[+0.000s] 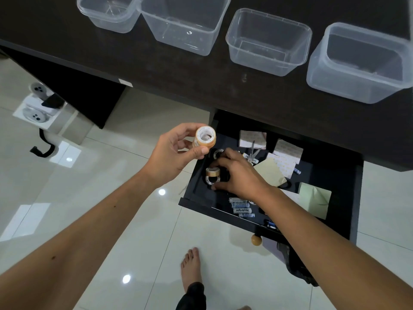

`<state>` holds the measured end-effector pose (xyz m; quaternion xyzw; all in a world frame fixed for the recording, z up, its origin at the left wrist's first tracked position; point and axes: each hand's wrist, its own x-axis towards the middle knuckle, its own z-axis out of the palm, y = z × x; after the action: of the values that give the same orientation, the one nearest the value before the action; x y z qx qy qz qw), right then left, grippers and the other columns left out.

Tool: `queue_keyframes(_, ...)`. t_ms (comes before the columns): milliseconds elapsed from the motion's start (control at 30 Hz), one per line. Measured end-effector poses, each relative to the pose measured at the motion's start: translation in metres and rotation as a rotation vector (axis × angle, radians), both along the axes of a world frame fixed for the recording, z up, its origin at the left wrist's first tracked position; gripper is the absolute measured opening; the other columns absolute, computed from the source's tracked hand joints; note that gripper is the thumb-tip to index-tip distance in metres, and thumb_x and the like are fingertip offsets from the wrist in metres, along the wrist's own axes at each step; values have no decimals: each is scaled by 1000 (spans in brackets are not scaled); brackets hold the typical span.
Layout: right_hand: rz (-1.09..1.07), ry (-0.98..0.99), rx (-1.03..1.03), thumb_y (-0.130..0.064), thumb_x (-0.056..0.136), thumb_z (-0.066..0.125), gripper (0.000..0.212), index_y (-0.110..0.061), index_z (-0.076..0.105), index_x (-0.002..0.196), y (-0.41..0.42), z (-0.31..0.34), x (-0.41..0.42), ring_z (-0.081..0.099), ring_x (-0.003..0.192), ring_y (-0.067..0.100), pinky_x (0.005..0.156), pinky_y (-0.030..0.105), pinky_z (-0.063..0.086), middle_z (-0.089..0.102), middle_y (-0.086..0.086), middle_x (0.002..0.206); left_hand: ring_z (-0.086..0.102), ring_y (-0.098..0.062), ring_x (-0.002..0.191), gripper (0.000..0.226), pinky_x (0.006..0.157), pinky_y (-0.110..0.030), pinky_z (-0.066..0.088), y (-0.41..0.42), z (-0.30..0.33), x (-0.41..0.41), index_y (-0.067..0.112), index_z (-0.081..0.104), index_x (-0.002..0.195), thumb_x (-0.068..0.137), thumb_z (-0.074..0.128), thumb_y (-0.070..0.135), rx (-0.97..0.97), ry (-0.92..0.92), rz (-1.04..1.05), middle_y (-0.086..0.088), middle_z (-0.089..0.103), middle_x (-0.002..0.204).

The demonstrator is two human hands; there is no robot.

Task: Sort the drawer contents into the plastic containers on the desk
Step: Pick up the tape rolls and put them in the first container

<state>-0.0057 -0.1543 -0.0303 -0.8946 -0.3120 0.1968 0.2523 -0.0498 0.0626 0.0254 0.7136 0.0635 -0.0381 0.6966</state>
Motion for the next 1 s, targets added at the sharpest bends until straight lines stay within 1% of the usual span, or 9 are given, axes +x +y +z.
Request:
queue_keyframes(133, 50, -69, 52, -34, 69, 95, 48, -20, 72, 110, -1, -5, -3, 42, 98, 13, 82, 26, 36, 60, -4, 116, 69, -30, 95, 43, 89, -55, 63, 0, -1, 0, 28, 70, 123, 87, 83, 9, 10, 1, -5, -1, 72, 122)
queue_keyframes(233, 113, -130, 67, -30, 75, 91, 27, -19, 73, 93, -2, -7, -6, 45, 97, 14, 81, 26, 41, 67, -4, 111, 70, -30, 95, 44, 90, -54, 63, 0, 0, 0, 30, 70, 123, 87, 83, 8, 11, -4, -10, 1, 72, 122)
queue_keyframes(300, 112, -123, 83, -26, 78, 89, 21, -19, 72, 90, -3, -6, -8, 38, 95, 6, 79, 23, 39, 69, -6, 106, 70, -29, 95, 44, 90, -55, 63, 0, -1, -1, 30, 70, 123, 87, 83, 8, 11, -4, -10, 1, 72, 122)
queue_keyframes(367, 98, -101, 88, -23, 78, 88, 23, -19, 70, 92, -3, -4, -10, 35, 92, 0, 77, 25, 42, 67, -7, 99, 69, -28, 95, 44, 91, -56, 62, 1, -1, -1, 30, 70, 123, 87, 83, 8, 9, 0, -7, 1, 72, 122)
queue_keyframes(467, 3, -46, 104, -22, 78, 86, 32, -21, 64, 101, -5, 4, -12, 44, 90, 3, 78, 28, 46, 59, -12, 95, 69, -27, 95, 44, 91, -56, 62, 1, -1, -1, 31, 70, 123, 87, 84, 10, 11, 8, -6, 2, 72, 122)
queue_keyframes(567, -146, 0, 138, -26, 79, 86, 45, -28, 57, 113, -8, 10, -7, 56, 94, 8, 79, 24, 45, 59, -7, 104, 69, -28, 96, 44, 91, -56, 62, 0, 0, -1, 31, 70, 123, 86, 84, 10, 5, 9, -7, 2, 73, 122)
queue_keyframes(667, -232, -36, 150, -26, 80, 86, 54, -26, 59, 127, -10, 10, 4, 56, 108, 9, 90, 26, 45, 63, -5, 117, 70, -36, 98, 45, 90, -57, 62, 1, 0, -1, 31, 70, 124, 87, 84, 10, 10, 8, -11, 2, 73, 122)
queue_keyframes(800, -209, -144, 161, -23, 82, 85, 41, -20, 68, 119, -7, -2, 14, 58, 108, 18, 90, 33, 48, 66, -4, 114, 67, -45, 102, 44, 91, -58, 62, 2, -1, -1, 30, 70, 125, 85, 84, 15, 13, 4, -15, 1, 72, 123)
queue_keyframes(1000, -174, -74, 138, -21, 78, 87, 51, -23, 65, 124, -9, -7, 15, 62, 112, 20, 92, 36, 49, 68, -4, 119, 68, -44, 101, 46, 91, -59, 61, 2, -1, 0, 24, 68, 127, 84, 84, 19, 26, 5, -12, 2, 72, 123)
